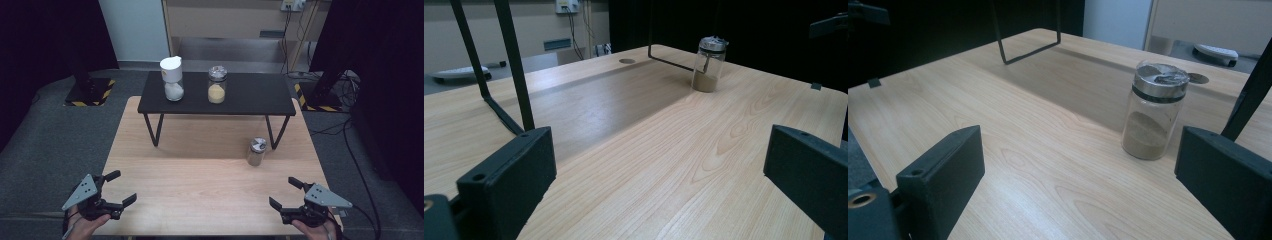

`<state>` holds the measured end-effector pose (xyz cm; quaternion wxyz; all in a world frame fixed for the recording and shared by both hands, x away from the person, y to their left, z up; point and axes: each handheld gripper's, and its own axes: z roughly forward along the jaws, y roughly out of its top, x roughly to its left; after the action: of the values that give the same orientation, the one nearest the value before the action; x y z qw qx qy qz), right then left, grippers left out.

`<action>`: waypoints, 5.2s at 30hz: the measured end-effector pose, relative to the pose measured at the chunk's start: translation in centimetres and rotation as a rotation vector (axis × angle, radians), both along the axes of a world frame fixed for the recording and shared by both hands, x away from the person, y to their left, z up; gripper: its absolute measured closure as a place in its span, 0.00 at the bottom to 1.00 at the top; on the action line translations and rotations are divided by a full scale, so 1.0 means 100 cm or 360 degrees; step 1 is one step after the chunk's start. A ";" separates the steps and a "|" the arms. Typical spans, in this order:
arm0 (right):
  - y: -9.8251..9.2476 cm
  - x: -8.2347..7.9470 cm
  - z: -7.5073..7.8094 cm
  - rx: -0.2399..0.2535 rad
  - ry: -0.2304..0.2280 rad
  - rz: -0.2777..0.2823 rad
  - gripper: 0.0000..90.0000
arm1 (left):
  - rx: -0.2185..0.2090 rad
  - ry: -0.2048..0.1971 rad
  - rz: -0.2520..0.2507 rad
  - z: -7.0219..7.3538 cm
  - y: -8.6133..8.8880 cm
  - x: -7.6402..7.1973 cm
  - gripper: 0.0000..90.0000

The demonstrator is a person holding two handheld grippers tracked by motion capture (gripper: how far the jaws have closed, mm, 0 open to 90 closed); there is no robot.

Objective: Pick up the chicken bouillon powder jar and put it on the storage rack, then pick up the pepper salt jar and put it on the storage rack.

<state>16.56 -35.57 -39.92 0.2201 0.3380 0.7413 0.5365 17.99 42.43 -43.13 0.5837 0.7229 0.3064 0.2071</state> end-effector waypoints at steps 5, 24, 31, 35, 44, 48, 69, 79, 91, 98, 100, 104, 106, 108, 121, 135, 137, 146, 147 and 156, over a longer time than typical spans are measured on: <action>-0.001 0.001 -0.001 0.0005 0.0007 0.0005 0.07 | -0.0001 -0.0002 -0.0004 0.000 0.000 0.000 0.00; -0.005 -0.002 -0.002 0.0051 -0.0004 -0.0018 0.07 | 0.0000 -0.0002 -0.0009 0.000 0.000 0.001 0.00; -0.008 -0.006 -0.001 0.0091 -0.0028 -0.0056 0.07 | 0.0001 -0.0003 -0.0007 0.000 0.000 0.000 0.00; -0.008 -0.007 0.002 0.0092 -0.0032 -0.0074 0.06 | 0.0000 -0.0002 -0.0002 0.000 0.000 0.000 0.00; -0.008 -0.007 0.013 0.0072 -0.0034 -0.0073 0.04 | 0.0002 0.0001 -0.0001 0.000 0.000 0.000 0.00; -0.007 -0.005 0.020 0.0061 -0.0046 -0.0071 0.03 | 0.0004 0.0001 0.0000 0.000 0.000 0.000 0.00; -0.005 0.014 0.047 0.0052 -0.0063 -0.0092 0.03 | 0.0001 0.0004 0.0000 0.000 0.000 0.000 0.00; 0.000 0.027 0.056 0.0034 -0.0064 -0.0088 0.03 | 0.0001 0.0005 -0.0001 0.000 0.000 0.000 0.00; 0.008 0.046 0.061 0.0012 -0.0040 -0.0100 0.03 | 0.0000 0.0003 -0.0001 0.000 0.000 0.000 0.00; 0.013 0.057 0.062 -0.0001 -0.0021 -0.0112 0.04 | -0.0001 0.0002 -0.0002 0.000 0.000 0.000 0.00; 0.015 0.061 0.063 -0.0005 -0.0014 -0.0113 0.04 | 0.0000 0.0003 -0.0002 0.000 0.000 0.000 0.00; 0.018 0.065 0.064 -0.0019 -0.0011 -0.0111 0.04 | -0.0001 0.0002 -0.0002 0.000 0.000 0.000 0.00; 0.020 0.068 0.064 -0.0023 -0.0013 -0.0112 0.04 | -0.0001 0.0002 -0.0004 0.000 0.000 0.000 0.00; 0.021 0.071 0.065 -0.0031 -0.0008 -0.0113 0.04 | -0.0001 0.0004 -0.0003 0.000 0.000 0.000 0.00; 0.035 0.093 0.062 -0.0079 0.0013 -0.0135 0.04 | -0.0002 0.0004 -0.0006 0.000 0.000 0.000 0.00; 0.046 0.114 0.052 -0.0112 0.0064 -0.0160 0.04 | -0.0003 0.0003 -0.0007 0.000 0.001 0.000 0.00; 0.047 0.116 0.050 -0.0115 0.0073 -0.0165 0.04 | -0.0004 0.0003 -0.0006 0.000 0.001 0.000 0.00; 0.054 0.130 0.040 -0.0134 0.0120 -0.0188 0.04 | -0.0004 0.0002 -0.0007 0.000 0.001 0.000 0.00; 0.055 0.131 0.038 -0.0136 0.0126 -0.0191 0.04 | -0.0004 0.0002 -0.0007 0.000 0.001 0.000 0.00; 0.062 0.146 0.028 -0.0161 0.0171 -0.0215 0.05 | -0.0005 0.0003 -0.0009 0.000 0.001 0.000 0.00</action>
<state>31.12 -29.38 -37.14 0.2325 0.4041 0.7537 0.4633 18.03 42.53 -43.15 0.5851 0.7230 0.3052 0.2044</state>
